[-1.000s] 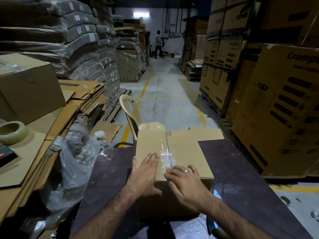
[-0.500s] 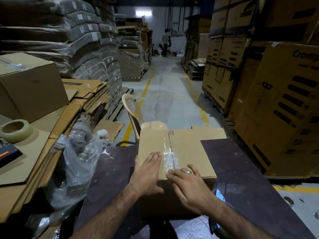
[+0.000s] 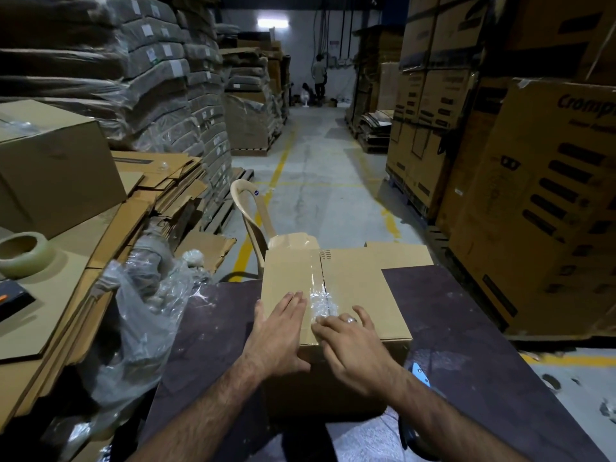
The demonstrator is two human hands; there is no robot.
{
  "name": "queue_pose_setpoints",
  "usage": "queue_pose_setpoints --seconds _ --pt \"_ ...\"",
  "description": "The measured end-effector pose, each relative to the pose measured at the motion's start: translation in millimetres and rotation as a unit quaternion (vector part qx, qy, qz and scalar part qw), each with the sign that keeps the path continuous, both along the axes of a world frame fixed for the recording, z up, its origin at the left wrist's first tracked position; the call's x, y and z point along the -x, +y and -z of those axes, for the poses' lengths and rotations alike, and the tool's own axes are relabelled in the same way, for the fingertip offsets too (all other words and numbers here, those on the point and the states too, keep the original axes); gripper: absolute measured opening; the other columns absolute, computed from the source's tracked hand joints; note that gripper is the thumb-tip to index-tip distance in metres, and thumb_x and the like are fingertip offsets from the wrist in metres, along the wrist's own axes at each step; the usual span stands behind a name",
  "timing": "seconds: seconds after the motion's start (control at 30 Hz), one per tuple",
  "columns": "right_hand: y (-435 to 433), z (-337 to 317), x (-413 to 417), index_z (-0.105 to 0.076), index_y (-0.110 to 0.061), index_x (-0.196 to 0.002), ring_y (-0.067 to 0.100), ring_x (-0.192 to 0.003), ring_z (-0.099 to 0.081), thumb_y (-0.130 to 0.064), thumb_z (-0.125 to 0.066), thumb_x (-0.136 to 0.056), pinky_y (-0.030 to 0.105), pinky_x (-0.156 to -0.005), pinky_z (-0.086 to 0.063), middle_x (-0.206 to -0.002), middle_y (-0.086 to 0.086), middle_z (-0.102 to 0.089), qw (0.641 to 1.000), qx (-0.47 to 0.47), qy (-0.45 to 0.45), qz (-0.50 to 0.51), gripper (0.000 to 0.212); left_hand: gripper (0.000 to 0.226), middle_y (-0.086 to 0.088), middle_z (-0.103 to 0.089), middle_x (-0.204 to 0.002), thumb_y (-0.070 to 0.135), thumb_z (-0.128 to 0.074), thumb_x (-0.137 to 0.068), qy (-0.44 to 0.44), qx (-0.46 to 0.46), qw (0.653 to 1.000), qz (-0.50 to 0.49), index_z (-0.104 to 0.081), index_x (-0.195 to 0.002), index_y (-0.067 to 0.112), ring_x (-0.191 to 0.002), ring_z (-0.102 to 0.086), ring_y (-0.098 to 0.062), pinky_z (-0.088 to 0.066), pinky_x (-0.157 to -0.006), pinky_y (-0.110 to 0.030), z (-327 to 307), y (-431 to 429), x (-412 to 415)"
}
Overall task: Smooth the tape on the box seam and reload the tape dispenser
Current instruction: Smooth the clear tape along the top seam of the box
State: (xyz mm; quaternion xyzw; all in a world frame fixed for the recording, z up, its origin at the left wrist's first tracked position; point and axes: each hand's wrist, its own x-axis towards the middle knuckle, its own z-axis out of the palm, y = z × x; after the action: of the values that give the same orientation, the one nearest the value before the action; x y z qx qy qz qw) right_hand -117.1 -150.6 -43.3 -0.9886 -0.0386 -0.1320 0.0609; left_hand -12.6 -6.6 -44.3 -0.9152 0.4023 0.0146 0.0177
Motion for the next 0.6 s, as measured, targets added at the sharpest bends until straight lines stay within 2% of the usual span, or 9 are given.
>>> queue_pose_setpoints --seconds 0.23,0.4,0.47,0.6 --pt "7 8 21 -0.06 -0.028 -0.115 0.011 -0.102 -0.059 -0.033 -0.038 -0.089 0.042 -0.105 -0.018 -0.118 -0.01 -0.063 1.0 -0.001 -0.019 0.007 0.035 0.115 0.0 0.007 -0.163 0.055 -0.068 -0.073 -0.007 0.005 1.0 -0.001 0.005 -0.153 0.013 -0.149 0.007 -0.015 -0.006 -0.115 -0.064 1 -1 0" --pt "6 -7 -8 -0.055 -0.026 -0.124 0.014 -0.118 -0.051 -0.039 -0.014 -0.091 0.042 -0.109 0.0 -0.133 -0.008 -0.054 1.0 -0.001 0.027 0.014 0.054 0.114 0.0 0.008 -0.163 0.055 -0.067 -0.076 0.001 -0.006 1.0 -0.003 0.006 -0.153 0.013 -0.149 0.008 -0.016 -0.005 -0.115 -0.063 0 -1 0" --pt "8 -9 -13 -0.055 -0.024 -0.124 0.016 -0.118 -0.05 -0.039 -0.012 -0.09 0.042 -0.11 0.0 -0.134 -0.006 -0.054 0.999 0.0 0.025 0.02 0.057 0.113 0.001 0.008 -0.163 0.054 -0.066 -0.076 0.001 -0.003 1.0 -0.004 0.005 -0.153 0.014 -0.149 0.008 -0.015 -0.005 -0.115 -0.063 0 0 -1" --pt "13 4 9 -0.062 -0.026 -0.109 0.014 -0.103 -0.059 -0.034 -0.03 -0.089 0.041 -0.107 -0.012 -0.117 -0.008 -0.064 1.0 -0.001 -0.012 0.021 0.038 0.113 0.0 0.007 -0.163 0.053 -0.066 -0.074 -0.003 0.006 1.0 -0.003 0.005 -0.153 0.014 -0.149 0.007 -0.015 -0.005 -0.114 -0.063 2 -1 1"
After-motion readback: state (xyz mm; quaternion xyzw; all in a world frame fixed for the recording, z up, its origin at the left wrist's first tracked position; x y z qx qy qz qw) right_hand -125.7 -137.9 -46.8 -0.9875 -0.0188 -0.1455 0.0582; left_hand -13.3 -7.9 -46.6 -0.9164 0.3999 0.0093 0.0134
